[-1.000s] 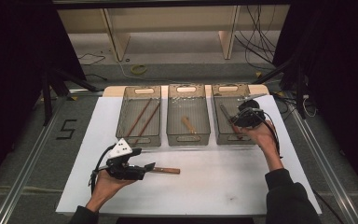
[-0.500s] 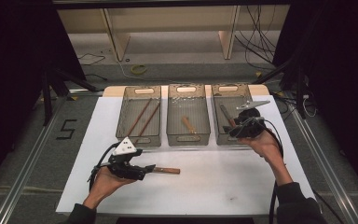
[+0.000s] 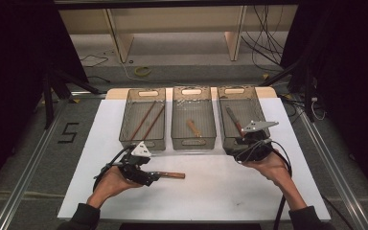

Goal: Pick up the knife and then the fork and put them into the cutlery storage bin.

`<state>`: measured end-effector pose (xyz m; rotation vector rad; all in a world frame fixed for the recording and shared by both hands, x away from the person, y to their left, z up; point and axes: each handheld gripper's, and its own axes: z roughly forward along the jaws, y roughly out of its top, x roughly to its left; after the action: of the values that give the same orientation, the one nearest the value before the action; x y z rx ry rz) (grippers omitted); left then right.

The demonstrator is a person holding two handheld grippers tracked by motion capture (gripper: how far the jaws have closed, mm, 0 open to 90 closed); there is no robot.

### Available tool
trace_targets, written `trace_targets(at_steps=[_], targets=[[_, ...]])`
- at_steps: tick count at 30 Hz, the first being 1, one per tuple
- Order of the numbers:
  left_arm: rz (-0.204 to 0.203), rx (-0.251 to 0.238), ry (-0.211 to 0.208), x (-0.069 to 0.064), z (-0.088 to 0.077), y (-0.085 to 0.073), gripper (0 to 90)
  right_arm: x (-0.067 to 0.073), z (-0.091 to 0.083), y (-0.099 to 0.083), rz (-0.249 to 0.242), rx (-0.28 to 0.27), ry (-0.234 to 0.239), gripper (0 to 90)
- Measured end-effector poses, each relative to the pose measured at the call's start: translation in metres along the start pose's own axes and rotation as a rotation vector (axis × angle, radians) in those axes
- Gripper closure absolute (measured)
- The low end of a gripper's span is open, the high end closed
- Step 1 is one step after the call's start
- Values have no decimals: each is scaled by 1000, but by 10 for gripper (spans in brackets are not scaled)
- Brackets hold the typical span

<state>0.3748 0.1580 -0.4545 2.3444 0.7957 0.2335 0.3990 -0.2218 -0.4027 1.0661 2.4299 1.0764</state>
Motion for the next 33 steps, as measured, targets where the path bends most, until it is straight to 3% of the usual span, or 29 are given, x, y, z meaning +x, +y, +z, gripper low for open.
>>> trace_targets(at_steps=[12,16,33], targets=[[24,73,-7,5,10,11,284,20,6,-11,-18,13,69,346],[40,113,-15,7,12,16,300,22,5,-13,-17,11,78,346],[70,166,-34,5,27,19,384,29,9,-17,-36,19,87,350]])
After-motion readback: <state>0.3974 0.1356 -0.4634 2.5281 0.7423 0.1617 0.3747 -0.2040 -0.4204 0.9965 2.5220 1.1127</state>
